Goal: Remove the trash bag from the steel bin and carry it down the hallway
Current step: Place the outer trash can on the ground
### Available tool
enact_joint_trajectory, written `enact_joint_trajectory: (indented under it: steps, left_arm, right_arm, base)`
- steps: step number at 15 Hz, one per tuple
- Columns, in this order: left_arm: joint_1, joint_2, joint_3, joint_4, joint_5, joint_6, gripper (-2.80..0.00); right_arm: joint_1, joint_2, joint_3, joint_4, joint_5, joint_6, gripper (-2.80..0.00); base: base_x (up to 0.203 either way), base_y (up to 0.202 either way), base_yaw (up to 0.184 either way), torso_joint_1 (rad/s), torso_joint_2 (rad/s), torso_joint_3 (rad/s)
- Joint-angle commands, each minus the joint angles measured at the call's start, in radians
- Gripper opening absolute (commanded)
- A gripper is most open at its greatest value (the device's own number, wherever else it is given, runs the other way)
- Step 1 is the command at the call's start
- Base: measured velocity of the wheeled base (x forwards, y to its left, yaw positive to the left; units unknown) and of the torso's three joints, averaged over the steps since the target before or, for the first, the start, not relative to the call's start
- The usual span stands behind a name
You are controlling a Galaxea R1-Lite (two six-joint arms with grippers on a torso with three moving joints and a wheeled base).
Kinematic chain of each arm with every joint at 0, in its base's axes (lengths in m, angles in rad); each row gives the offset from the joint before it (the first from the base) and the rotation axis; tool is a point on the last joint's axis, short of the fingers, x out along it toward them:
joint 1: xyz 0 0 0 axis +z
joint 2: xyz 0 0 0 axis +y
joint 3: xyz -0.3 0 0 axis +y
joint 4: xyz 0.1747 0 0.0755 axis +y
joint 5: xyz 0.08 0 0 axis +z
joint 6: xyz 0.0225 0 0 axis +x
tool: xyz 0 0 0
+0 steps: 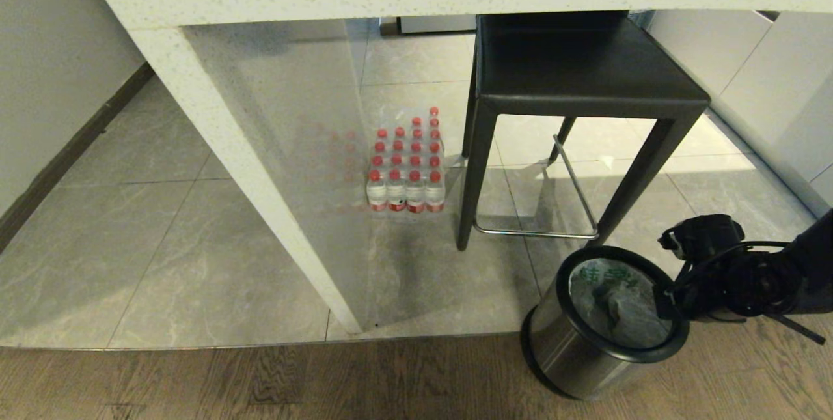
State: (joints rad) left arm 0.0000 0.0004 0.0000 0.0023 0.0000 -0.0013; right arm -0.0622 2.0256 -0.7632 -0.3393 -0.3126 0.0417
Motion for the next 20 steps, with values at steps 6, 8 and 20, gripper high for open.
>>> enact_joint_trajectory:
  steps: [6, 8, 20]
  left_arm:
    - [0.0, 0.0, 0.0, 0.0, 0.0, 0.0, -2.8]
    - [0.0, 0.0, 0.0, 0.001, 0.0, 0.0, -2.8]
    - [0.0, 0.0, 0.0, 0.0, 0.0, 0.0, -2.8]
  right_arm:
    - [0.014, -0.317, 0.044, 0.186, 0.005, -0.002, -2.8]
    - [0.014, -0.425, 0.055, 0.222, 0.009, -0.01, -2.8]
    - [0.009, -1.01, -0.047, 0.609, 0.001, -0.054, -2.8]
  base:
    - [0.0, 0.0, 0.0, 0.0, 0.0, 0.0]
    - [0.0, 0.0, 0.0, 0.0, 0.0, 0.0]
    - [0.0, 0.0, 0.0, 0.0, 0.0, 0.0]
